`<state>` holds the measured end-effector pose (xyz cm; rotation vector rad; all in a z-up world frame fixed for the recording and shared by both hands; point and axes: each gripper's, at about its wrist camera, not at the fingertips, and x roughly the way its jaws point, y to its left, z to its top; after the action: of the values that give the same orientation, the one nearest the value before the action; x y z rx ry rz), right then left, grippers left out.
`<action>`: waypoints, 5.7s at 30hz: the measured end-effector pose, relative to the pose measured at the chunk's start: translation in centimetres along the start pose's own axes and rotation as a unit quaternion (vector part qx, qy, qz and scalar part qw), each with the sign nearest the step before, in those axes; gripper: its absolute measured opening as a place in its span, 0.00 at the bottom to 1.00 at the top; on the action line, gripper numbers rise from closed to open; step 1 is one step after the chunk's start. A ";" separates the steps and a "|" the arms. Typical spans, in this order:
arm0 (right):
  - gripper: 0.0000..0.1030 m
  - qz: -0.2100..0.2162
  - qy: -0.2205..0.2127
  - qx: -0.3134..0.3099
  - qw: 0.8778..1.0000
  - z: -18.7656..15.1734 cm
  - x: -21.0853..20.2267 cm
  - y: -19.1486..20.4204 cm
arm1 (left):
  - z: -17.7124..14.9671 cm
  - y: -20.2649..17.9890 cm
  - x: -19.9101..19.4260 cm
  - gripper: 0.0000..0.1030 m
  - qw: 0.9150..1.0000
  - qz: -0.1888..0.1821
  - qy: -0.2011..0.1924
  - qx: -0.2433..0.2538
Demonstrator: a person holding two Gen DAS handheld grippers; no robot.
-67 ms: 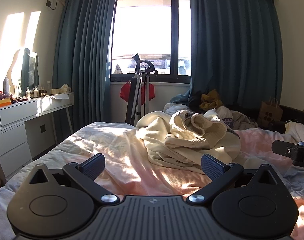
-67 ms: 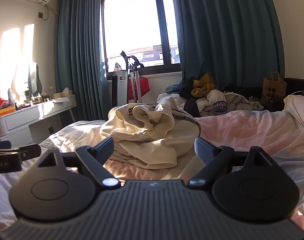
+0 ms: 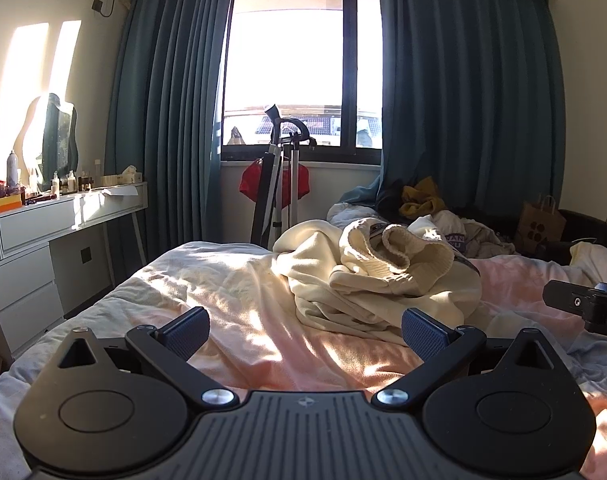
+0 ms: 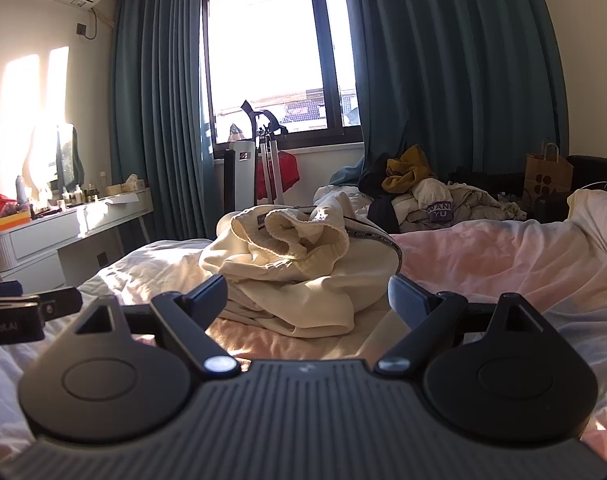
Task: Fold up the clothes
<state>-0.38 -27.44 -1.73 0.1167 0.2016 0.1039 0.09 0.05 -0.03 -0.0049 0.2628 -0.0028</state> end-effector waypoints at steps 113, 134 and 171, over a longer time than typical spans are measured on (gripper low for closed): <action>0.11 -0.014 0.057 0.071 0.996 5.1 25.1 -1.9 | -0.7 7.0 15.3 1.00 0.975 -0.162 0.056 -0.140; 0.11 -0.034 0.213 0.179 0.960 -4.2 3.0 -2.0 | -1.3 3.5 6.8 0.89 0.966 -0.232 0.076 -0.087; 0.11 0.117 0.019 -0.010 0.993 2.3 -0.7 5.0 | 11.5 13.3 11.0 0.15 0.979 -0.095 -0.007 -0.177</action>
<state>-1.06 -22.83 1.28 0.1182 0.2246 0.3415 13.74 13.39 8.09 -0.3851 0.2444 -0.1469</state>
